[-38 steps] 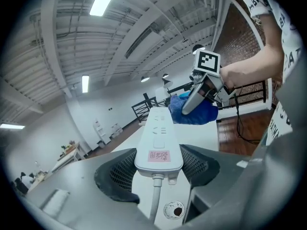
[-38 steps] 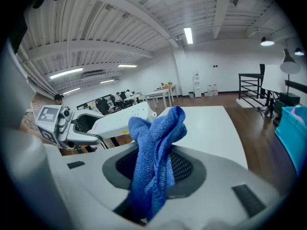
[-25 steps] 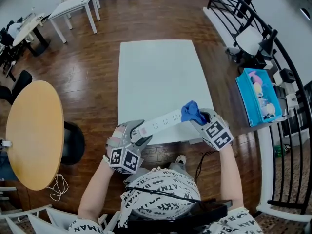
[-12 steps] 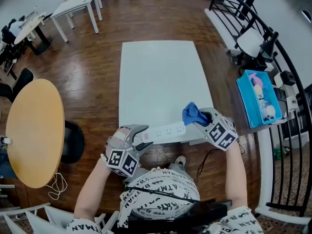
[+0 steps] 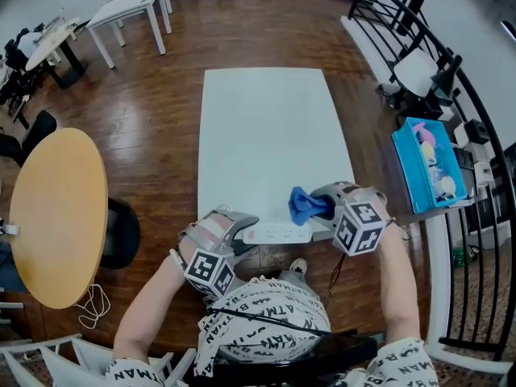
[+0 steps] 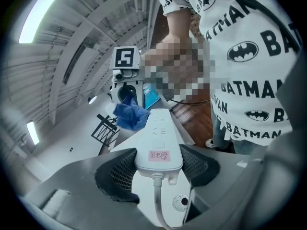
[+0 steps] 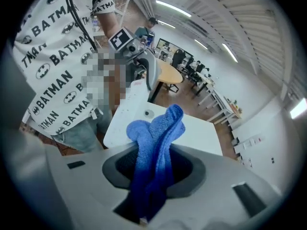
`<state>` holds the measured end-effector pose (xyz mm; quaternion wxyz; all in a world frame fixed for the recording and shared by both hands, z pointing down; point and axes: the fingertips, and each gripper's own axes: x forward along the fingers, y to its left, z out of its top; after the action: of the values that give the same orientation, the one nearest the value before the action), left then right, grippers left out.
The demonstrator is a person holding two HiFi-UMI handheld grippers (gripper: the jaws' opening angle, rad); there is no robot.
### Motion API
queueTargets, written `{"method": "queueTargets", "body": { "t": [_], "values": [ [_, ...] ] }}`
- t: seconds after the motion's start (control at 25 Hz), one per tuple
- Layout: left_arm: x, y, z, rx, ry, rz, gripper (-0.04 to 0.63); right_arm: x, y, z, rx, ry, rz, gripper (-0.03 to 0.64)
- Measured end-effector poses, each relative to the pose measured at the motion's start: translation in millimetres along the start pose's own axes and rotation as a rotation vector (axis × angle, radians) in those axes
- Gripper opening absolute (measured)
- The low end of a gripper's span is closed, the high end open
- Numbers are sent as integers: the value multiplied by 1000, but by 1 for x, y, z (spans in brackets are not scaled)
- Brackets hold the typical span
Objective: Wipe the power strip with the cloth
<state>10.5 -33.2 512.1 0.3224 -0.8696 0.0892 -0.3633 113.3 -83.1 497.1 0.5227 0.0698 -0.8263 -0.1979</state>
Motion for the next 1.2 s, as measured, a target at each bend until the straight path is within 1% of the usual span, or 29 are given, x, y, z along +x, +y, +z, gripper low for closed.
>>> {"method": "queueTargets", "body": {
  "t": [0.12,0.32,0.56,0.72,0.84,0.92,1.0,1.2],
  "values": [
    [4,-1,12,32,-20,-10,282,3,0,24,-33,-46,25,137],
    [9,0,24,31,-47,-11,282,4,-7,63,-25,-155,32,137],
    [9,0,24,42,-52,-12,282,9,-11,74,-76,-158,45,137],
    [7,1,21,44,-45,-12,282,12,-9,67,-105,-119,83,137],
    [5,2,19,64,-45,-12,282,13,-6,53,-120,-76,113,137],
    [4,7,17,46,-46,-2,282,13,-5,41,-113,-58,125,137],
    [2,13,15,23,-46,12,282,9,-5,30,-96,-42,125,137],
    [-7,19,6,13,-31,34,282,-2,-5,4,-69,6,109,137]
  ]
}}
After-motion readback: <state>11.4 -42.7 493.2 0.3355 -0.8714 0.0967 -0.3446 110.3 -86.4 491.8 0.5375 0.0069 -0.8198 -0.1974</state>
